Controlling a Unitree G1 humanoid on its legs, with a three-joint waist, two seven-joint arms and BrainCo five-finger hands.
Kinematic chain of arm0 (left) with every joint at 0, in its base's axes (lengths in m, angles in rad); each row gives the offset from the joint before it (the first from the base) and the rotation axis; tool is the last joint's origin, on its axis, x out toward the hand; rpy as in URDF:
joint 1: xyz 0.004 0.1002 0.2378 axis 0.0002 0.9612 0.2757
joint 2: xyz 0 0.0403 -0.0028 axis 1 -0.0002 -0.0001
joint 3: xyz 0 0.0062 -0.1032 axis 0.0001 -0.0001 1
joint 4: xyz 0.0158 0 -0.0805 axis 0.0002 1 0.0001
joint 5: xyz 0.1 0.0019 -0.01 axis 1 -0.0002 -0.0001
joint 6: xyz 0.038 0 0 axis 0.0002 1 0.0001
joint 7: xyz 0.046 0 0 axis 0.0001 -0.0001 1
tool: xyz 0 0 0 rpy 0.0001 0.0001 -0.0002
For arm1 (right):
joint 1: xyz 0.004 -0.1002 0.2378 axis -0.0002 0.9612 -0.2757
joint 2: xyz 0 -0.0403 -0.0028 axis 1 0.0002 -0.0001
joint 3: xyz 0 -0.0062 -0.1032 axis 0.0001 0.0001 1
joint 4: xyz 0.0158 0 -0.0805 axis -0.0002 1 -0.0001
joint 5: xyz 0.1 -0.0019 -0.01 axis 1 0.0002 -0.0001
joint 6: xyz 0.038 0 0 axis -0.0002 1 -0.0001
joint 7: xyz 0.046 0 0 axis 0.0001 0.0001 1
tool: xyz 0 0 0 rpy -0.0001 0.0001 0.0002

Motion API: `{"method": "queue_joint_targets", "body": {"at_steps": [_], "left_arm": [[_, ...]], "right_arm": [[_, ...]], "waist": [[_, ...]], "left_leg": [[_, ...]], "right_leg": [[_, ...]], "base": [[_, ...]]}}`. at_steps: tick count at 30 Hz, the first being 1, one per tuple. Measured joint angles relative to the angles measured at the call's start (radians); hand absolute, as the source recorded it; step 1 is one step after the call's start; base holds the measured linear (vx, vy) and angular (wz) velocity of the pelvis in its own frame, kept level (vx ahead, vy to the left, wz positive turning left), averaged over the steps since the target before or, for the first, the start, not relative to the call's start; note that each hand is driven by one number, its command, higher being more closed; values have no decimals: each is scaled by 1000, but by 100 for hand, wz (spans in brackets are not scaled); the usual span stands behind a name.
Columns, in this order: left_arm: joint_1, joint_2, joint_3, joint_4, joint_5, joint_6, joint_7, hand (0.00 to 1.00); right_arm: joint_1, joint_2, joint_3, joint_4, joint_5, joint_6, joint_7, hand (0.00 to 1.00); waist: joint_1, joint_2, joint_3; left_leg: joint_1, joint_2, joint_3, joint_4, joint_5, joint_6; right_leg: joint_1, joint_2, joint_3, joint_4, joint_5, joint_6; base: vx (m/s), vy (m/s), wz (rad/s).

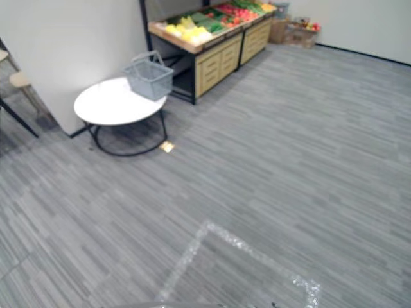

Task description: Pick vegetable in the basket

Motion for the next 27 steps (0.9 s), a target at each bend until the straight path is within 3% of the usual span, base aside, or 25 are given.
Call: {"method": "queue_joint_targets", "body": {"at_steps": [18,21,24,26,27], "left_arm": [[-20,10,-40,-1,-3,-6,-2,0],[-40,11,-38,-1,-4,-6,1,0],[-50,23,-27,-21,-42,-7,1,0],[-41,24,10,-42,-42,-7,0,0],[-34,-8,60,-55,-42,-7,0,0]], "right_arm": [[2,7,-38,0,71,3,19,0],[-14,6,-48,0,81,2,19,0],[-27,18,-55,0,100,2,19,0],[-27,18,-50,1,103,2,20,0],[-27,4,-40,1,104,1,20,0]], "waist": [[-1,-1,22],[-3,6,43],[-1,-14,88],[-1,-20,102],[1,2,119]], "left_leg": [[-23,1,-9,1,-5,-7],[-48,7,-4,28,-15,-21],[-162,45,24,299,-97,-69],[-276,89,24,581,-99,-71],[-338,135,10,759,-78,-41]], "right_leg": [[-11,1,-10,-13,-1,-1],[-49,-1,-8,43,-28,-13],[-100,-17,-4,169,-122,-34],[-90,-20,1,197,-146,-46],[-65,-2,7,211,-163,-51]], "base": [[-6,-13,2],[3,-21,-1],[-1,-72,2],[43,-108,-8],[103,-29,-21]]}}
